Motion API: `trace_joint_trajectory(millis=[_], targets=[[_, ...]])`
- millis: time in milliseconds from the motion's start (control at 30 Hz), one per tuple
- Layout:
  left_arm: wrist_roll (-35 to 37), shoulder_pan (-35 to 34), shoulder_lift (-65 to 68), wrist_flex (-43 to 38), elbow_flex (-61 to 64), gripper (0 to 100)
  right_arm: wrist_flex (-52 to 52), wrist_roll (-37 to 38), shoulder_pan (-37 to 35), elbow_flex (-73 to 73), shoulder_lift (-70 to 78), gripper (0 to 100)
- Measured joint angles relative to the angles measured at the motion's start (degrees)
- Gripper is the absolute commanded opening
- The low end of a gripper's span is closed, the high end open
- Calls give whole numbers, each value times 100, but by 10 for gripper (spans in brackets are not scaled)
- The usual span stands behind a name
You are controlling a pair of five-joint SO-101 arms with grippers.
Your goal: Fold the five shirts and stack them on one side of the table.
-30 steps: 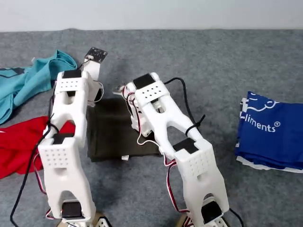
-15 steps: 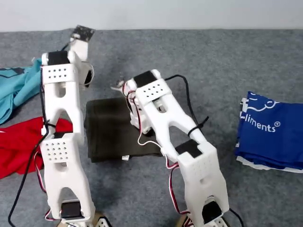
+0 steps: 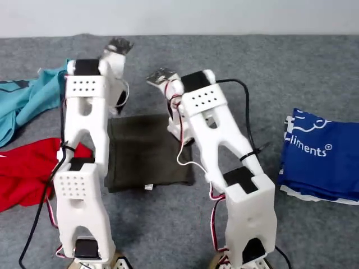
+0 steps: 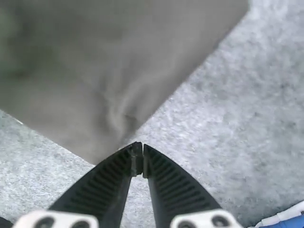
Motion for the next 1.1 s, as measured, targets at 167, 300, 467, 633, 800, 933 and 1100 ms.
trace_joint_trajectory(millis=[167,300,467,633,800,933,1100], targets=[[-97,-18,-26,-343,1064,6,0,0,211,0,0,10],[-114,-18,-26,-1037,1714,6,0,0,290,0,0,10],[-123,-18,-26,-1354,1802,6,0,0,273,0,0,10],[-167,-70,-26,-1723,1837,6,0,0,273,0,0,10],[-246,-105,-26,-1811,1837,6,0,0,281,0,0,9],[-264,-105,-316,-1495,1811,6,9,0,273,0,0,9],[-273,-105,-1125,-976,1714,6,9,0,273,0,0,9]])
